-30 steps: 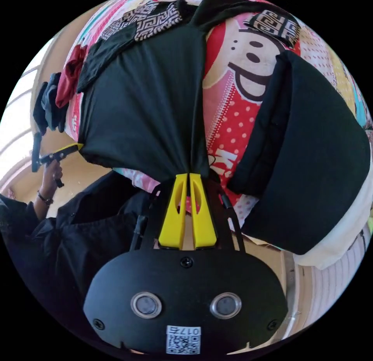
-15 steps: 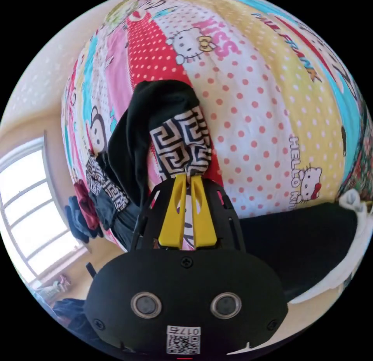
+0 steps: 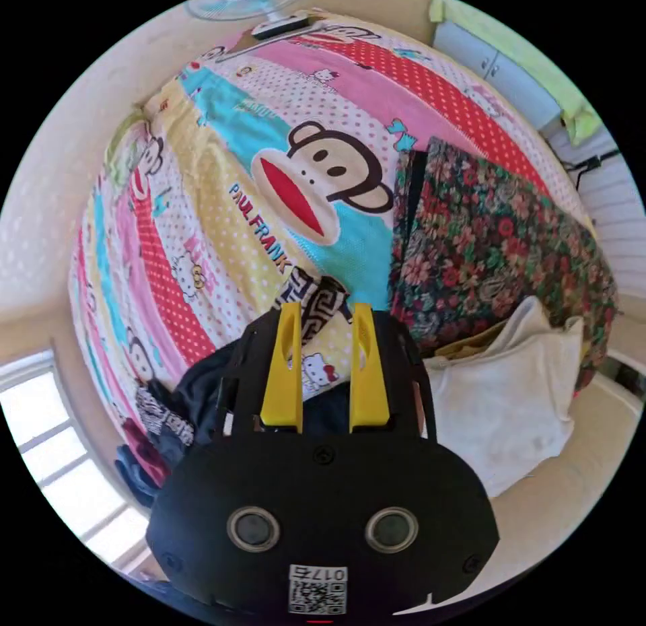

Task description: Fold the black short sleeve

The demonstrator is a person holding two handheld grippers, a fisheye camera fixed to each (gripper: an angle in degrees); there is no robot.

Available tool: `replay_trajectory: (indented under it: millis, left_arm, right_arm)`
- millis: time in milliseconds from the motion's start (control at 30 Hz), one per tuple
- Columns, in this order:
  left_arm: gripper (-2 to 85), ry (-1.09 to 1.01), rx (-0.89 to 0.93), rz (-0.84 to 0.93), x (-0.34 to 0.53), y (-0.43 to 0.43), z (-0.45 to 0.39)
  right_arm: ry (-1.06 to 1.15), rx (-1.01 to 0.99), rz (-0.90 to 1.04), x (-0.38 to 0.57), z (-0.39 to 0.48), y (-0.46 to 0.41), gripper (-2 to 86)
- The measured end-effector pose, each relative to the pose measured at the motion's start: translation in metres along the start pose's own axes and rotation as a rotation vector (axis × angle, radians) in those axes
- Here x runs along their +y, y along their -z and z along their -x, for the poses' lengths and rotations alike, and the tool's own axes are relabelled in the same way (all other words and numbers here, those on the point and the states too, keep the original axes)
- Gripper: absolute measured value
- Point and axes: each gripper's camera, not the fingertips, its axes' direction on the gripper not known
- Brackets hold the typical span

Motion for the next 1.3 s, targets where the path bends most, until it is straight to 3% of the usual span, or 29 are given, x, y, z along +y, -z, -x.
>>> replay_trajectory:
  millis: [133,233,367,567,633,767,867,1067,1300]
  left_arm:
    - [4.2,0.020,0.039,0.022,-0.006,0.004,0.010]
    - [4.3,0.020,0.011,0.007,-0.008,0.015,0.014]
    - [4.3,0.015,0.008,0.003,-0.013,0.025,0.019]
    - [4.4,0.019,0.037,-0.010,-0.016,0.037,0.029]
    - [4.4,0.015,0.052,-0.023,-0.015,0.046,0.035]
    - [4.4,0.015,0.101,-0.053,-0.012,0.058,0.054]
    - [4.6,0.036,0.154,-0.054,-0.012,0.060,0.073]
    - [5.8,0.017,0.221,-0.075,-0.004,0.073,0.098]
    - [7.8,0.034,0.225,-0.140,0.022,0.108,0.128]
  right_arm:
    - [-0.044,-0.213,0.001,0.030,-0.026,-0.032,11.7]
    - [-0.062,-0.349,-0.135,0.053,-0.026,-0.029,11.5]
    - [0.050,-0.158,-0.234,0.062,0.021,-0.028,10.8]
    - [0.013,0.100,0.018,0.042,0.034,-0.094,5.7]
    - [0.022,0.013,-0.041,0.048,0.027,-0.081,3.5]
    - [0.322,-0.425,-0.231,0.083,0.026,-0.007,2.2]
    - [0.203,-0.476,-0.374,0.113,-0.017,0.011,1.9]
    - [-0.113,-0.482,-0.322,0.125,-0.098,-0.046,1.7]
    - [0.221,-0.651,-0.302,0.195,0.058,-0.050,2.0]
